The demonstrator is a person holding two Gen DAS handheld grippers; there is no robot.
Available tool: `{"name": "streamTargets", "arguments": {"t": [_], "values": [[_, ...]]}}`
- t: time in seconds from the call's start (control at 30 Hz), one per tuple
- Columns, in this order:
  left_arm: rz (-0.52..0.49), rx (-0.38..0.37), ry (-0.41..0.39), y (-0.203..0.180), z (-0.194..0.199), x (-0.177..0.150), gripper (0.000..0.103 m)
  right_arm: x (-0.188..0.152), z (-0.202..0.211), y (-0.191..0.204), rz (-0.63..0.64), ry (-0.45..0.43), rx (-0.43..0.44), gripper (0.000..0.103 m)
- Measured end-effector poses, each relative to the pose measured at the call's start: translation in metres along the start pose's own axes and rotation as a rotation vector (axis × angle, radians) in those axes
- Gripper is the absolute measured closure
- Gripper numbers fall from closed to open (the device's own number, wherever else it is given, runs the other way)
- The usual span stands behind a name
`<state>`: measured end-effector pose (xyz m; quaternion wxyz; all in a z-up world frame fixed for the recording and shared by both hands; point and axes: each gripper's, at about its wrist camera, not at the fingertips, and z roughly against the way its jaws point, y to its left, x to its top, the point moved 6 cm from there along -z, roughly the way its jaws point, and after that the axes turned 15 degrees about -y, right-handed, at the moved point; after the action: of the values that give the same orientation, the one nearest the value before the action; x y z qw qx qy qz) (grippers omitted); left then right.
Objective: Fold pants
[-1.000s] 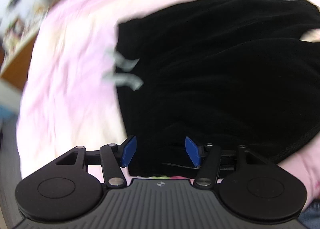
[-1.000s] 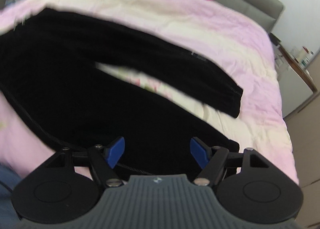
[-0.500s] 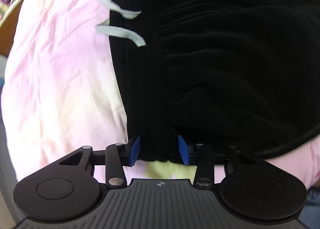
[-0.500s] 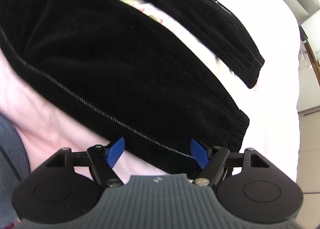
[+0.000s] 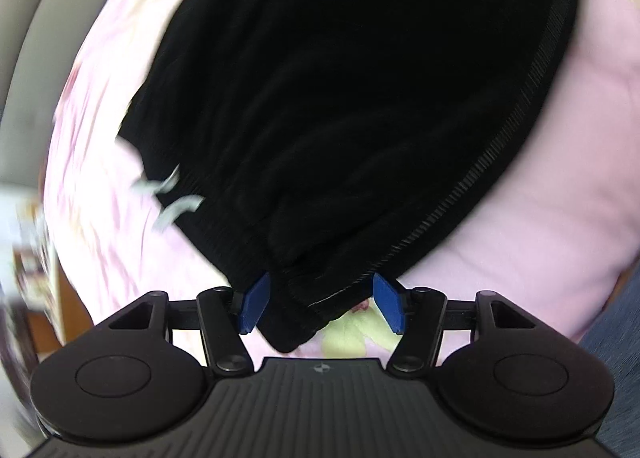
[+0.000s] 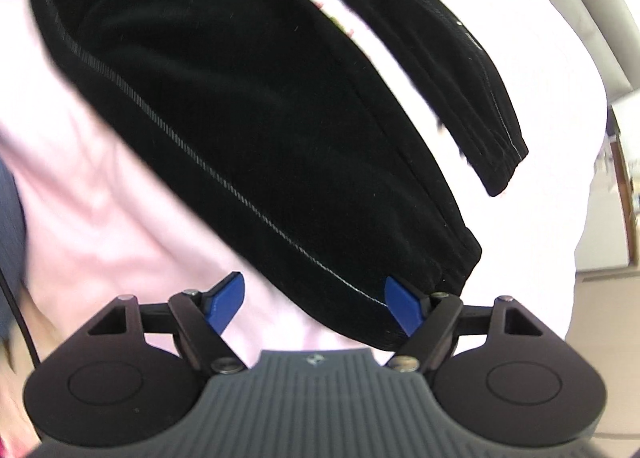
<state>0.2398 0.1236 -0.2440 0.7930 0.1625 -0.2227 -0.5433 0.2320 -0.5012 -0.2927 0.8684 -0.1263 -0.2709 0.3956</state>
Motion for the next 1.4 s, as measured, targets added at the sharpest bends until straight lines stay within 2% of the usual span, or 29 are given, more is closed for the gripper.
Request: {"name": "streamTargets", "arguments": {"t": [0.1,0.23,0.3,0.4,0.43,0.47,0.5,0.63,0.8,0.9,1.03,1.17,1.27,1.4], "values": [[-0.15,0.016,0.017,-0.014,-0.005,-0.003,0.033,-0.002,-0.006,-0.001,0.075,0.019,0.016,0.036],[-0.193,0.009,0.046,-0.021,-0.026,-0.008,0.035,-0.003,-0.022,-0.001,0.222,0.072,0.086,0.046],[-0.185,0.03,0.061,-0.017,-0.031,-0.008,0.042,-0.003,-0.03,-0.002,0.278,0.106,0.127,0.048],[-0.132,0.024,0.066,-0.018,-0.045,-0.003,0.065,-0.003,-0.043,0.0,0.337,0.151,0.199,0.052],[-0.119,0.02,0.063,-0.017,-0.044,-0.004,0.073,-0.004,-0.046,0.001,0.344,0.158,0.209,0.06],[-0.115,0.026,0.057,-0.015,-0.045,-0.005,0.074,-0.005,-0.048,0.002,0.341,0.162,0.216,0.069],[-0.12,0.041,0.052,-0.017,-0.046,-0.006,0.079,-0.007,-0.048,0.004,0.33,0.171,0.222,0.085],[-0.083,0.075,0.036,-0.012,-0.04,-0.009,0.083,-0.017,-0.025,0.005,0.305,0.159,0.202,0.097],[-0.051,0.104,0.026,-0.012,-0.032,-0.013,0.084,-0.031,0.011,0.018,0.236,0.129,0.2,0.098],[0.098,0.154,-0.025,0.003,-0.034,0.0,0.085,-0.033,0.016,0.016,0.232,0.082,0.086,0.101],[0.311,0.232,-0.112,0.038,-0.001,0.018,0.086,-0.011,0.052,-0.026,0.044,-0.018,-0.085,0.103],[0.517,0.295,-0.191,0.082,0.037,0.036,0.088,0.022,0.089,-0.069,-0.038,-0.12,-0.25,0.103],[0.632,0.321,-0.21,0.111,0.057,0.053,0.088,0.047,0.106,-0.104,-0.099,-0.156,-0.341,0.103],[0.731,0.326,-0.165,0.158,0.043,0.079,0.088,0.084,0.095,-0.149,-0.186,-0.145,-0.393,0.103]]}}
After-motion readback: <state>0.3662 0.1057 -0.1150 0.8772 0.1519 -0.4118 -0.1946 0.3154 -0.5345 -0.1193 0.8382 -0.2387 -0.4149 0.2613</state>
